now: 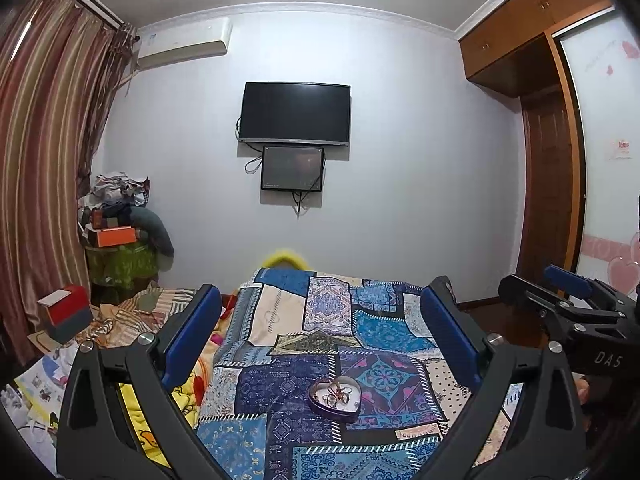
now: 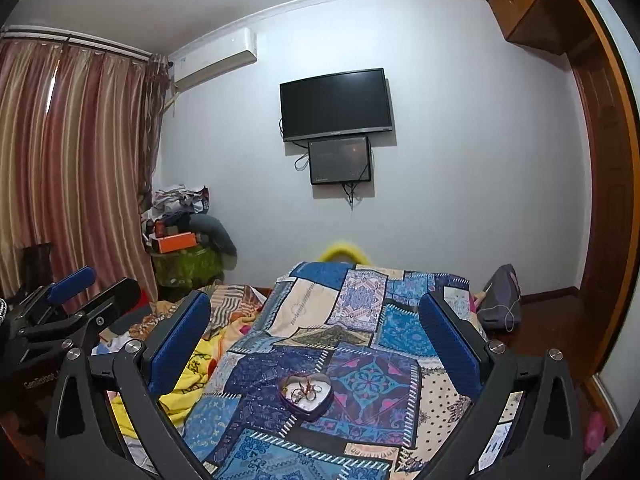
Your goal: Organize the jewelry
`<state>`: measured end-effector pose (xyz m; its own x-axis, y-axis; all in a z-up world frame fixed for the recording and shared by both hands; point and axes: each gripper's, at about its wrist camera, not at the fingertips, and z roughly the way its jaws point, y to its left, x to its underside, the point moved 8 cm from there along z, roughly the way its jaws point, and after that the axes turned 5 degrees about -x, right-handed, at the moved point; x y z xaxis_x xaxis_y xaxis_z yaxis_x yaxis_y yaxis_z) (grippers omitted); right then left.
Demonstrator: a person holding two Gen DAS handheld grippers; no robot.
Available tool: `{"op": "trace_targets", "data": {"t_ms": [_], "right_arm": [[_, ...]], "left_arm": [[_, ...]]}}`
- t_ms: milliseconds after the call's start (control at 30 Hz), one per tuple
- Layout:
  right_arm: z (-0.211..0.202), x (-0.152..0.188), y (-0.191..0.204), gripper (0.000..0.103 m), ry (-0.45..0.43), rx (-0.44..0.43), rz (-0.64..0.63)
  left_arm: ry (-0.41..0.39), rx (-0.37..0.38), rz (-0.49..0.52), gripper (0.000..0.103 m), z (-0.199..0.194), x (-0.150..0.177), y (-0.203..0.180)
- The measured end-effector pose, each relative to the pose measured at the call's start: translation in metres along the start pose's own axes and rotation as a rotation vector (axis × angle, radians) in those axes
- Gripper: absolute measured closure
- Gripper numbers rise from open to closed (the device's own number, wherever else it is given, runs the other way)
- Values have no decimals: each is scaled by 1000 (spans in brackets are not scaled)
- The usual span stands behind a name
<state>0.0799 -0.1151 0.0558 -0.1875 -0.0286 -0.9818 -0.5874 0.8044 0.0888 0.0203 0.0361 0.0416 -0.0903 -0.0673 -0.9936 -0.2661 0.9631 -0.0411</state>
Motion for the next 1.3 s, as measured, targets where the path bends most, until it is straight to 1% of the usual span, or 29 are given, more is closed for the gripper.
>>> {"op": "trace_targets", "data": {"t_ms": [600, 1300], "right_arm": [[-1, 1, 0, 0, 19, 1, -8], [0, -3, -2, 0, 16, 4, -1]], "left_arm": [[23, -8, -7, 3, 9, 7, 5], [38, 24, -11, 3, 12, 10, 3]]}}
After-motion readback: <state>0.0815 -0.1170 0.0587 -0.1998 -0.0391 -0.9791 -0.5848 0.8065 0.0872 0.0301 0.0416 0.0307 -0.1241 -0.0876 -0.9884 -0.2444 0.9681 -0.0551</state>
